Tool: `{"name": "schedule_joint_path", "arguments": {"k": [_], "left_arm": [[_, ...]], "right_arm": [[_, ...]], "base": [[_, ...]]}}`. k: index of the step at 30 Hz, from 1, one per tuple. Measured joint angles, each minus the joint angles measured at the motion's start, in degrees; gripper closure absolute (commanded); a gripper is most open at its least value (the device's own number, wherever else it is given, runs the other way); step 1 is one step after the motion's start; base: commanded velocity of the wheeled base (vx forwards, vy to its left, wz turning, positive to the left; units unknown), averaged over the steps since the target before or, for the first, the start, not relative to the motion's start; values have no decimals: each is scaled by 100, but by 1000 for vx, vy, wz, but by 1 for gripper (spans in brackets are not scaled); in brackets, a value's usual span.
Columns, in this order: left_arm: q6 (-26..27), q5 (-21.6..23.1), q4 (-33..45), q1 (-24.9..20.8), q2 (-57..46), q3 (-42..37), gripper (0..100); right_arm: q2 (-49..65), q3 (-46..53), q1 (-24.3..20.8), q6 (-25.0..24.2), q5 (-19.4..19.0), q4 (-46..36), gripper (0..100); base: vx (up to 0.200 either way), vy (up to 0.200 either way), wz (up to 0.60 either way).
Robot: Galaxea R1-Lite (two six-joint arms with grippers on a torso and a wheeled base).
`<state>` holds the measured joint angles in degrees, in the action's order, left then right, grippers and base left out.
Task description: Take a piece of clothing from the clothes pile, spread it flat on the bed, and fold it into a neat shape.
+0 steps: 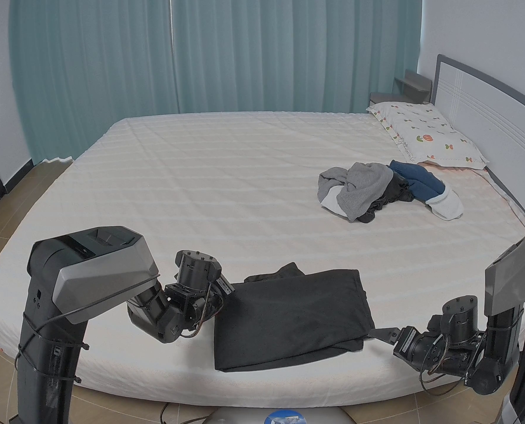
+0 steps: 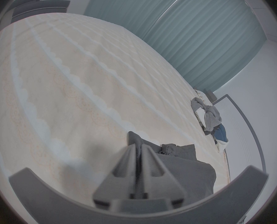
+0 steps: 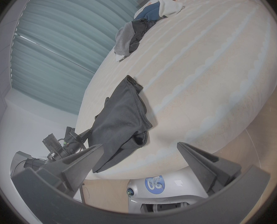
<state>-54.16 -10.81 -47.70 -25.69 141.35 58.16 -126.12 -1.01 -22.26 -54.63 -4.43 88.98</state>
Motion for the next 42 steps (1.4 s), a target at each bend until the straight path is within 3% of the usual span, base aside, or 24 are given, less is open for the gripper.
{"name": "schedule_joint_path", "arguments": {"k": [9, 19, 20, 32, 37, 42], "left_arm": [[-39, -279, -6, 0, 33, 22, 100], [-137, -295, -4, 44, 11, -34, 100], [-143, -293, -2, 44, 9, -37, 0], [-277, -111, -17, 138, -94, -161, 0], [-307, 556, -268, 163, -315, -627, 0], [49, 1122, -1325, 173, -507, -1376, 0]], "right_arm": [[-11, 0, 52, -4, 2, 0, 0], [5, 0, 57, 2, 5, 0, 0], [7, 0, 57, 2, 5, 0, 0], [13, 0, 57, -4, -2, 0, 0], [16, 0, 60, -11, -2, 0, 0], [18, 0, 63, -17, -2, 0, 0]], "base": [[0, 0, 0], [0, 0, 0], [0, 0, 0], [0, 0, 0], [0, 0, 0], [0, 0, 0]]}}
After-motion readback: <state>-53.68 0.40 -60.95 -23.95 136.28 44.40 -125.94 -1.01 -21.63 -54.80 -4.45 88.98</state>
